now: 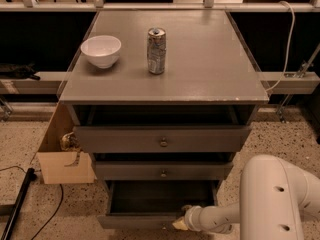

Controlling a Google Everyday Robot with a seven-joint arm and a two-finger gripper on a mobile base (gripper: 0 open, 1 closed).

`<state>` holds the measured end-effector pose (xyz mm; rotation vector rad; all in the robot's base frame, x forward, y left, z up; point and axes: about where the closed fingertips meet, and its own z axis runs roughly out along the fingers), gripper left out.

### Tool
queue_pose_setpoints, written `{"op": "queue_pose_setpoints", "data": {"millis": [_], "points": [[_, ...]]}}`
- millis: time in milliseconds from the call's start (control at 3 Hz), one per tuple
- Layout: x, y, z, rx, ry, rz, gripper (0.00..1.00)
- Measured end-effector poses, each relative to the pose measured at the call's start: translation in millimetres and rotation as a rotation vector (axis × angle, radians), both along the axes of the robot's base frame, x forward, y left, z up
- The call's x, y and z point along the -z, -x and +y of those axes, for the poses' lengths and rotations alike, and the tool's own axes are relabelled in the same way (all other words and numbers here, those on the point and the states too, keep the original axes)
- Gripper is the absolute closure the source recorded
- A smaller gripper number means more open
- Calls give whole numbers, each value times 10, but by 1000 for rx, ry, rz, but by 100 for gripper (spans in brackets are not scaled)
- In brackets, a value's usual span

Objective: Open bottom drawer

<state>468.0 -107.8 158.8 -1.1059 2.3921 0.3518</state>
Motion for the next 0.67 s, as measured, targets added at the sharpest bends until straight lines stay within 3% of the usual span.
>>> {"op": "queue_pose_setpoints", "data": {"millis": [667], "points": [[8, 164, 73, -18, -17, 2, 100]]}}
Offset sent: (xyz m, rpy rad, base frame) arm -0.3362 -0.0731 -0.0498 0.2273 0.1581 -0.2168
